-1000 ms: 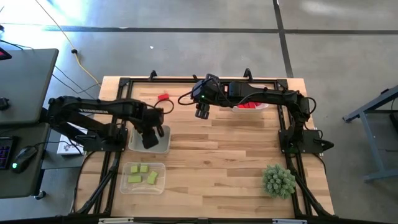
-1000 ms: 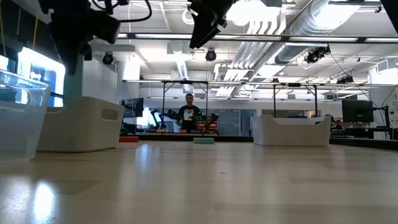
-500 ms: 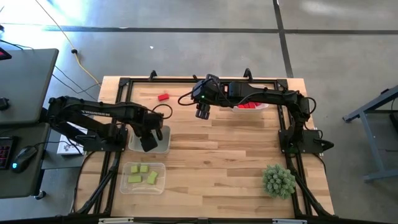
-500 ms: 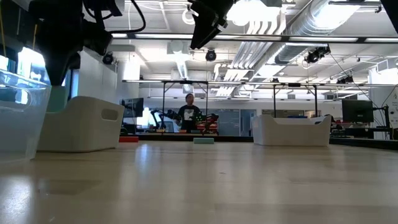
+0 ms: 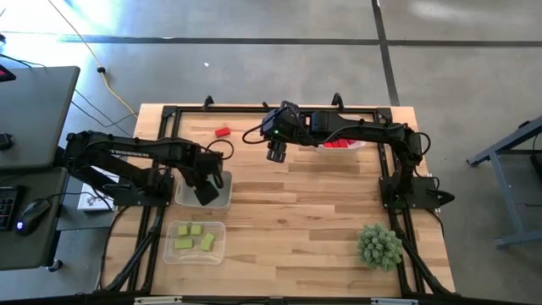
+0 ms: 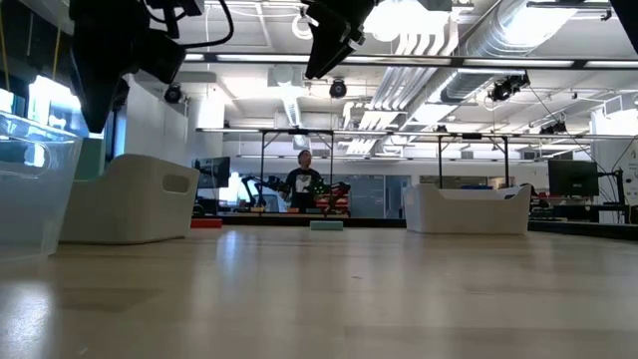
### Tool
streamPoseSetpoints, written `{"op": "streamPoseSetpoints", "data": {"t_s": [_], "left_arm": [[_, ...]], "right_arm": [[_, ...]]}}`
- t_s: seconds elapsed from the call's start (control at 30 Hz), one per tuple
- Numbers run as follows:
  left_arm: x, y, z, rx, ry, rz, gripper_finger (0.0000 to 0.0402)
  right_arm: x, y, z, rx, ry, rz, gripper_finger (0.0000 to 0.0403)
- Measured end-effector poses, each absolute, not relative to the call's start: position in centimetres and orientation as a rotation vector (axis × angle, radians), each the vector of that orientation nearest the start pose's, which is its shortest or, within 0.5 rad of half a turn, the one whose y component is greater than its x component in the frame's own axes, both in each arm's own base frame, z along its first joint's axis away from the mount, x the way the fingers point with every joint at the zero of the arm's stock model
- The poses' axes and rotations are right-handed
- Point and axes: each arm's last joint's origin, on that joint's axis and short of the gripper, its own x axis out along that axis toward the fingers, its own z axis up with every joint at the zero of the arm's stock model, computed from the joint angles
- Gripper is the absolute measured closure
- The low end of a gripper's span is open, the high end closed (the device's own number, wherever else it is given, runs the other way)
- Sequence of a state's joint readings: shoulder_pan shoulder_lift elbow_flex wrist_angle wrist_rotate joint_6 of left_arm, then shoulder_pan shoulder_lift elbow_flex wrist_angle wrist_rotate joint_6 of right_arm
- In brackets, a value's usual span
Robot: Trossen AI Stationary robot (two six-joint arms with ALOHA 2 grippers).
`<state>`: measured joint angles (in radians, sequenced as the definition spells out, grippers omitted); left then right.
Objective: Sort & place blocks by color
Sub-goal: Put the blue block into the gray bin
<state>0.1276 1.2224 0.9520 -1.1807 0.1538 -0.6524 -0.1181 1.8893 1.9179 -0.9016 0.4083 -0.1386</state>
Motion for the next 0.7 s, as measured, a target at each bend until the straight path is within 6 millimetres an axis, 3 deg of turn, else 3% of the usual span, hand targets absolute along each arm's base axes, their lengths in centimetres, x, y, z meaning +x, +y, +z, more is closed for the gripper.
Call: {"op": "streamPoseSetpoints", "data": {"t_s": [0.47, 0.7], "left_arm": [[19.4, 0.2, 24.9, -0.793, 1.41, 0.492, 0.0276], [20.6, 0.0, 23.6, -0.72, 1.451, 0.502, 0.0284]], "right_arm": [[39.8, -5.9, 34.5, -0.256, 0.966, -0.425, 0.0181], [39.8, -5.9, 34.5, -0.256, 0.966, -0.425, 0.0181]]}}
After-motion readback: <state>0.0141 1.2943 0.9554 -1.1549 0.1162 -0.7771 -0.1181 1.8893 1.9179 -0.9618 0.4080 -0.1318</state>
